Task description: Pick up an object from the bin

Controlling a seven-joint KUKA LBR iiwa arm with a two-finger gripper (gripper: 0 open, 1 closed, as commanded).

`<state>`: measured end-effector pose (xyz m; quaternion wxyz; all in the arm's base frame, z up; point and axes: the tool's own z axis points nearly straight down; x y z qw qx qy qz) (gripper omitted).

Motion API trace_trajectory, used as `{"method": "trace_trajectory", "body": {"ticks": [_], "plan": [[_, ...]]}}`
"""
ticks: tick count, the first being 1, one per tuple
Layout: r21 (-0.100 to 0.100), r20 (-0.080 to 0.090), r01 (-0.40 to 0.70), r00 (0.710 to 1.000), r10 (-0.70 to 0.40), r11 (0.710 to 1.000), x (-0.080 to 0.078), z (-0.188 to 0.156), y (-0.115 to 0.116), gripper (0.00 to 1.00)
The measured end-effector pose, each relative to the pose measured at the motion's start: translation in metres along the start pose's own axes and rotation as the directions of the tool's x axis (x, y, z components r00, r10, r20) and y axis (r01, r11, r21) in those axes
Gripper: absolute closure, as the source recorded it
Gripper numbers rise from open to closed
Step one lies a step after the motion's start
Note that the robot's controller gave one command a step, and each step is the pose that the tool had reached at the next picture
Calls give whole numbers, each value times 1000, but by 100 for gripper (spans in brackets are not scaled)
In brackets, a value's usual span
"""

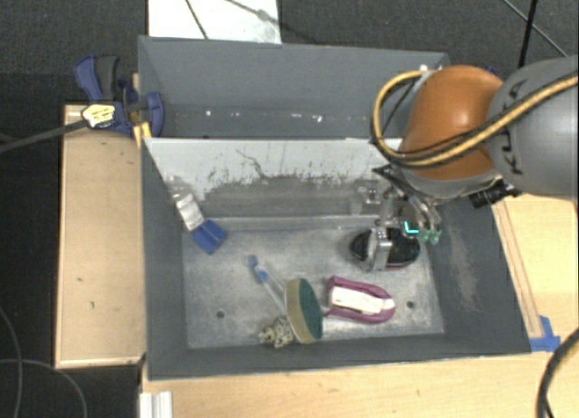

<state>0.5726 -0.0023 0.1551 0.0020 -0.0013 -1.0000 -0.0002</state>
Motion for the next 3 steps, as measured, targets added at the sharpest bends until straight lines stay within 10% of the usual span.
{"method": "trace_trajectory", "body": {"ticks": [1, 2, 3], "plan": [[2, -1, 64, 998, -64, 998, 1, 85, -67, 0], [0, 6, 68, 998, -68, 998, -2, 81, -63, 100], [2, 15, 35, 999, -35, 999, -5, -102, -76, 100]]}}
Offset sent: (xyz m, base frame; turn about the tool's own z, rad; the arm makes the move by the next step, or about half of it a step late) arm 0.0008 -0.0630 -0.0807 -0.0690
